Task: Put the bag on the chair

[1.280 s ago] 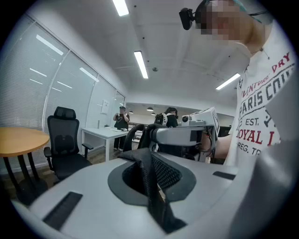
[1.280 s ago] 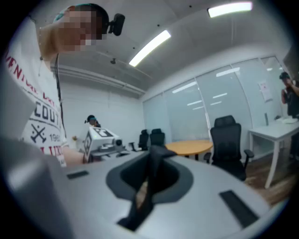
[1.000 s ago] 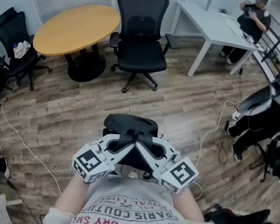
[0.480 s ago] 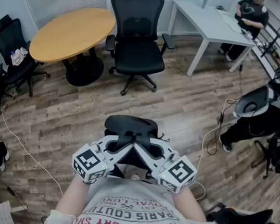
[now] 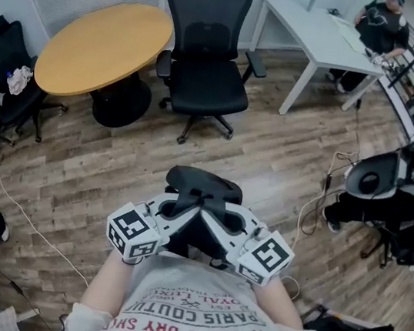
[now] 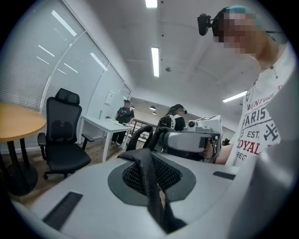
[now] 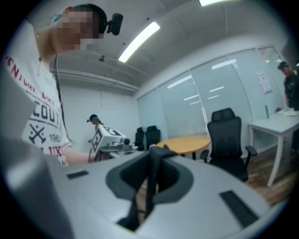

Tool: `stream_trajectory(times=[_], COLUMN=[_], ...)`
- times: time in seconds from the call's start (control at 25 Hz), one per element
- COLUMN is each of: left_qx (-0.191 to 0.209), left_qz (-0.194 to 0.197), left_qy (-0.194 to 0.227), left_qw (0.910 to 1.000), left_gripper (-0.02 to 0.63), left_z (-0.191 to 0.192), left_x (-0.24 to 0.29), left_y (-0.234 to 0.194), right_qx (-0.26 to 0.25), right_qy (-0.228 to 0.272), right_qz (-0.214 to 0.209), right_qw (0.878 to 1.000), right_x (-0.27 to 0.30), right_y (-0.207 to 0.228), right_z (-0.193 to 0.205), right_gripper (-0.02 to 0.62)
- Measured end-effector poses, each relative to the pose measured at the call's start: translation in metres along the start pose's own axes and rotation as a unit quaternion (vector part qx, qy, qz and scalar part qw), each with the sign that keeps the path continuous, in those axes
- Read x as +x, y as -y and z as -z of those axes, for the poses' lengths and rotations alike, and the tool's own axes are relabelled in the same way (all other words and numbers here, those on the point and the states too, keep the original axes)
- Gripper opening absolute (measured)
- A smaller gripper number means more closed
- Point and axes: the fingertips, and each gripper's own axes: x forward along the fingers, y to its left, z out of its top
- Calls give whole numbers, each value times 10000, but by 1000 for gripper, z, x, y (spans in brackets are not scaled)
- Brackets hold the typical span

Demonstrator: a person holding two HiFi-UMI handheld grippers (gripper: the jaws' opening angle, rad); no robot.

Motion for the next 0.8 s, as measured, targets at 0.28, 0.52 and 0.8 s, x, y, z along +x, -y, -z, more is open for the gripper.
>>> stream_trajectory(times=[0.28, 0.52, 0.8], left_qx=[398, 677, 585], left_qz=[341, 368, -51], left_qy=[-190, -299, -200], left_qw=[9984, 9966, 9981], left_gripper=[46, 46, 46], left_z=[-42, -80, -109], left_x=[20, 35, 70], left_y=[-89, -160, -228], right_qx=[233, 259, 106], right_qy=[58, 139, 107], right_qz=[447, 617, 351], right_qw=[9987, 9977, 9993], right_x=[63, 113, 148], right_y=[75, 130, 197], right_z=[-29, -55, -72], right_gripper=[44, 44, 44])
